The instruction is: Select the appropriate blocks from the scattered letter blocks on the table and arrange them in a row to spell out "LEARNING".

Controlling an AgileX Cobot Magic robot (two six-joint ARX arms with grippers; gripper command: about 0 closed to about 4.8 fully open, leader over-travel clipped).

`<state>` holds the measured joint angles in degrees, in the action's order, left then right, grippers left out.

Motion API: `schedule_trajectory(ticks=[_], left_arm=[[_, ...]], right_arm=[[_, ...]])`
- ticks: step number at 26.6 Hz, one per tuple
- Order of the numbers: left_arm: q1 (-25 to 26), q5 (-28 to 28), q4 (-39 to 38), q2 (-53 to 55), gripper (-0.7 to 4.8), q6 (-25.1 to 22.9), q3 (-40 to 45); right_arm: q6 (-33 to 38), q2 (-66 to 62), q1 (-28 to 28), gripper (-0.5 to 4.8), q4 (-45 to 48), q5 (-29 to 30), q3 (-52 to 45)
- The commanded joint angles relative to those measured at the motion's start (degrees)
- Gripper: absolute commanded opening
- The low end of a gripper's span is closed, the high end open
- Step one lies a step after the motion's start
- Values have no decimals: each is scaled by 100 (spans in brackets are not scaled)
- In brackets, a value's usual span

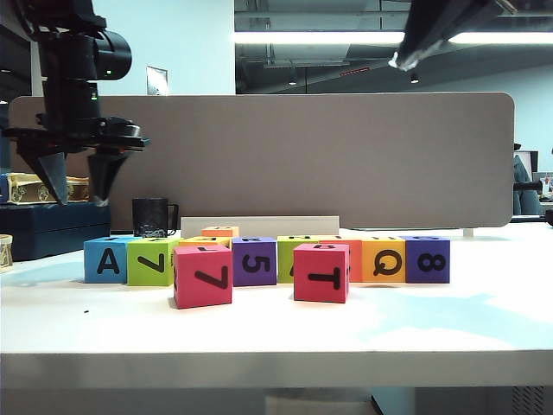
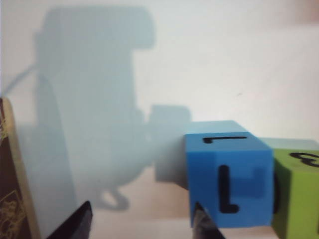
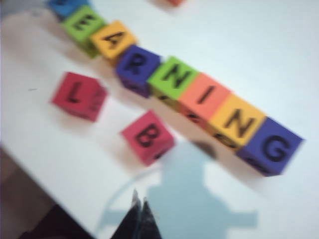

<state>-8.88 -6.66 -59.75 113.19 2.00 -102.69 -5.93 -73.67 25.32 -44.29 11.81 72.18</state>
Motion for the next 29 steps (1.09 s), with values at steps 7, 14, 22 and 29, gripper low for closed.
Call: schedule_trajectory(ticks=[7, 14, 22, 29], left_arm=[[468, 33, -258, -28, 206, -13, -15], [684, 446, -273, -22, 79, -160, 0], [682, 538, -190, 299, 18, -339, 0], [680, 776, -339, 625, 18, -481, 2]], right_arm=[[-9, -691, -188, -1, 472, -352, 20], [-9, -1169, -590, -1, 817, -885, 20], [-7, -1467, -1447, -1, 841, -931, 13], [-4, -1853, -1641, -1, 835, -916, 11]])
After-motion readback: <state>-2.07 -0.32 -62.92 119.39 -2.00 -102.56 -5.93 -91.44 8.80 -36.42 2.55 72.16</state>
